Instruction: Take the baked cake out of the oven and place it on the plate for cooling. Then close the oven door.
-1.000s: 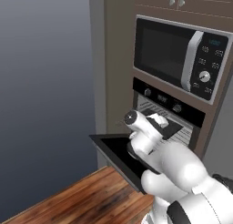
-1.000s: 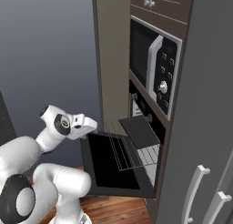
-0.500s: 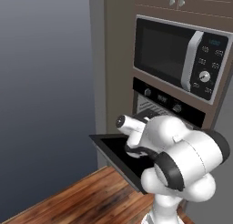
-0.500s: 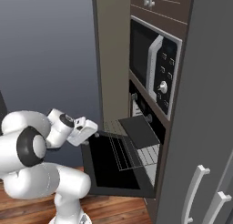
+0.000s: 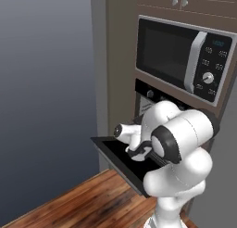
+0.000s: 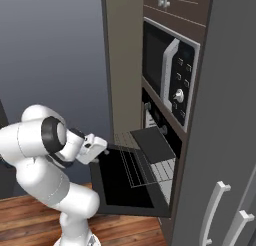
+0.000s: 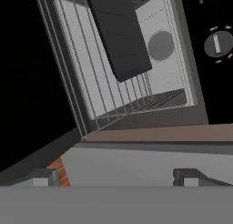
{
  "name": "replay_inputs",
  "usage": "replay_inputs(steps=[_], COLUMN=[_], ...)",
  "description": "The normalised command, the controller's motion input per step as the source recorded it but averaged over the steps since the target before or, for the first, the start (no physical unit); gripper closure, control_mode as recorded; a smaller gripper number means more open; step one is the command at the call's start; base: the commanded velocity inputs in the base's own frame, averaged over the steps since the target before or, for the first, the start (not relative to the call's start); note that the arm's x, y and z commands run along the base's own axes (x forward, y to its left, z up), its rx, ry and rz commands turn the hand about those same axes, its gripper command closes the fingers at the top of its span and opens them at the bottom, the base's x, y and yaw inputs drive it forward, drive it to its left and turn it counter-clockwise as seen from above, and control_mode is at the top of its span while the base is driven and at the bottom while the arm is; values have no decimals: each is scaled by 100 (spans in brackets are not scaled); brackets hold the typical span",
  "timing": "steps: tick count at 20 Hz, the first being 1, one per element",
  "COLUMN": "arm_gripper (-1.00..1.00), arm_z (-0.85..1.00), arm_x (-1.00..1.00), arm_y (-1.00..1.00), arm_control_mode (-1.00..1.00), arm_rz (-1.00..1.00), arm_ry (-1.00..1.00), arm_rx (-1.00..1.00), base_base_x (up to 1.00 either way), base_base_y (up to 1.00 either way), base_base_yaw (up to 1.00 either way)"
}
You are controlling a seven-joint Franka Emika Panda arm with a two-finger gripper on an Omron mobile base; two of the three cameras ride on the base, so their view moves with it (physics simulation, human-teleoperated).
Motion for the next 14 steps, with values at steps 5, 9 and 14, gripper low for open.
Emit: replay_inputs(steps=[5, 9, 14], arm_gripper=[-100, -100, -100], arm_z=[38, 4, -9], arm_x=[-7, 2, 4], arm_y=[0, 0, 0], arm_control_mode=[-100, -100, -100], arm_rz=[2, 1, 3], arm_ry=[0, 9, 19], arm_rx=[16, 13, 11], base_base_x=[0, 0, 0], base_base_y=[0, 0, 0], base_base_yaw=[0, 0, 0])
